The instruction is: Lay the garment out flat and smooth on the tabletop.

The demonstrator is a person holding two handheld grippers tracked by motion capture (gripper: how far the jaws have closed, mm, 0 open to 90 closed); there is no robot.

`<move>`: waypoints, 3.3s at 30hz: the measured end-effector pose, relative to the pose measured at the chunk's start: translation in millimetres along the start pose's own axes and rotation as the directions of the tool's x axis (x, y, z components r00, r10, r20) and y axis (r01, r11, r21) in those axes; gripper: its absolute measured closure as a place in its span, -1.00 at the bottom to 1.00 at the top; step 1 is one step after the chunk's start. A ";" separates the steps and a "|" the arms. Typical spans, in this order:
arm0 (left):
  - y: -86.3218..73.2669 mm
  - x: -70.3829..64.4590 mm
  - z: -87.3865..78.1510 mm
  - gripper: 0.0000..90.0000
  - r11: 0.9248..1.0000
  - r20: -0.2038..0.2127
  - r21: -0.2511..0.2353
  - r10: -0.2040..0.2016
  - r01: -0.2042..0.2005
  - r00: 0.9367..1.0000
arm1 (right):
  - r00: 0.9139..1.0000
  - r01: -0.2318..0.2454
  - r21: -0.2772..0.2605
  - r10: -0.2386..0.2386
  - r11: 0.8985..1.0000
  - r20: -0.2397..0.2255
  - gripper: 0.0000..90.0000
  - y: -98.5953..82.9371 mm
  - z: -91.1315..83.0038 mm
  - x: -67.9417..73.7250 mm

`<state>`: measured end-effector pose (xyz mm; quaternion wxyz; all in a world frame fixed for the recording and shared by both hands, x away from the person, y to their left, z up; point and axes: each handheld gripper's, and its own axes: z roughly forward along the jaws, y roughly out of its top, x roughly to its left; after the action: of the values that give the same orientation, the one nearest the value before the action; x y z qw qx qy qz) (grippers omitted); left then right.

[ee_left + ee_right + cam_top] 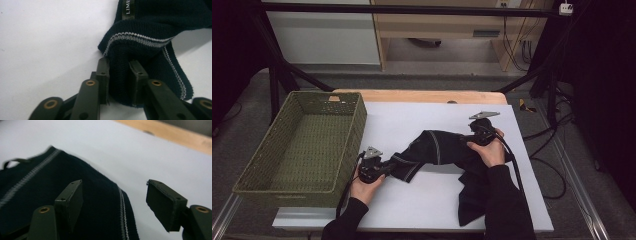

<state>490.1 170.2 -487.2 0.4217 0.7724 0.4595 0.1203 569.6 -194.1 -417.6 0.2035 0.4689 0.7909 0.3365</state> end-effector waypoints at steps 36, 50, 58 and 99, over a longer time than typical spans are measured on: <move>0.1 0.5 -1.9 0.80 1.000 0.008 0.015 -0.007 0.007 1.000 | 0.992 0.045 0.158 -0.026 0.986 -0.121 0.64 -18.4 10.3 -2.3; 11.4 -4.6 -20.2 0.81 0.999 0.010 -0.046 0.003 -0.003 1.000 | 0.995 0.099 -0.113 -0.099 0.989 0.003 0.88 2.6 -55.4 -0.7; 57.9 -14.6 -69.0 0.82 0.981 0.002 -0.196 -0.010 0.011 1.000 | 0.989 0.151 -0.275 -0.145 0.950 0.041 0.89 29.3 -106.6 2.5; 9.2 -21.3 -37.8 -0.93 0.998 0.095 -0.063 0.004 0.002 0.995 | 0.990 0.030 -0.118 -0.046 0.993 -0.135 -0.11 -76.3 -85.6 63.8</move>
<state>462.4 171.4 -452.6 0.4671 0.7639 0.4344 0.0978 438.5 -192.7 -414.0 0.1816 0.4167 0.7910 0.4095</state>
